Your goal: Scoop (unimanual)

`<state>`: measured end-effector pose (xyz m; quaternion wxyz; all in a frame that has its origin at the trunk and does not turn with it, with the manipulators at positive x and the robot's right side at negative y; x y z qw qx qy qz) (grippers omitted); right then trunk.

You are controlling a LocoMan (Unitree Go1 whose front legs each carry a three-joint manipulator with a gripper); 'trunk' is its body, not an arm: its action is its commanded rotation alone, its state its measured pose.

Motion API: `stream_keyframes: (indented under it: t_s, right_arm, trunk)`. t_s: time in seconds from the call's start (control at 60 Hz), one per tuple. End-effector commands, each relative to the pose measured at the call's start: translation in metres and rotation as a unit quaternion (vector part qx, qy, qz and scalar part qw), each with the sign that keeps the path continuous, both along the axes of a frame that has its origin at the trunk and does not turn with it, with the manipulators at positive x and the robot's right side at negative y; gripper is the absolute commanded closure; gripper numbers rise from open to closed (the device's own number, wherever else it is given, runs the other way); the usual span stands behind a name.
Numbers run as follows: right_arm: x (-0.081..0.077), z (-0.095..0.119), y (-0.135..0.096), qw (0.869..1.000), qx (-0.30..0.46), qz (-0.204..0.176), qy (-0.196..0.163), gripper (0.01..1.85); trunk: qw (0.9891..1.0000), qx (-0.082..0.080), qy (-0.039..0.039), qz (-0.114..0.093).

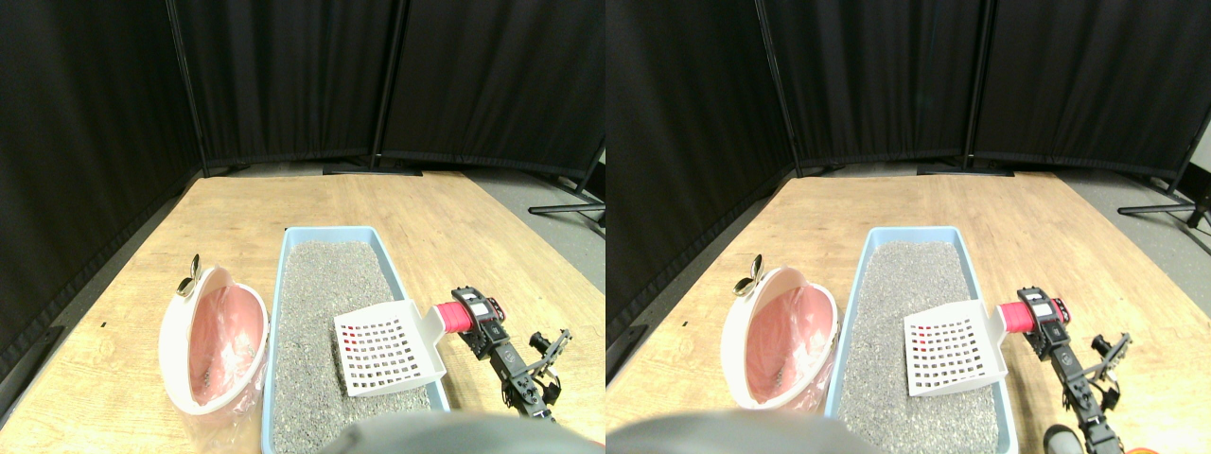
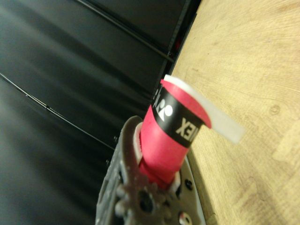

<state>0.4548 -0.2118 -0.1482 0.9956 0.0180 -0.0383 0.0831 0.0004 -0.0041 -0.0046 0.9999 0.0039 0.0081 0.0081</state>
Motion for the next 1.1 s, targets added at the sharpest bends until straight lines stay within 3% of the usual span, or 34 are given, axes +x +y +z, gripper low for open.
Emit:
stream_keyframes:
  t_s: [0.017,0.25,0.583,0.833,0.9,1.1]
  right_arm:
    - [0.006,0.018,0.003,0.999,0.003,0.022,-0.049,1.8]
    - [0.017,0.05,-0.002,0.993,-0.067,0.034,-0.086,1.8]
    - [0.031,0.059,-0.004,0.984,-0.141,0.049,-0.101,1.8]
    - [0.043,0.064,0.001,0.979,-0.166,0.06,-0.099,1.8]
    - [0.046,0.067,0.001,0.975,-0.174,0.082,-0.107,1.8]
    - [0.053,0.076,0.007,0.973,-0.188,0.084,-0.104,1.8]
  trunk:
    - [0.9999,-0.011,-0.0041,0.003]
    - [0.9998,-0.02,-0.0025,0.005]
    - [0.9992,-0.035,0.0001,0.015]
    - [0.9972,-0.065,-0.0025,0.037]
    - [0.9965,-0.072,-0.0037,0.043]
    - [0.9954,-0.081,-0.0069,0.051]
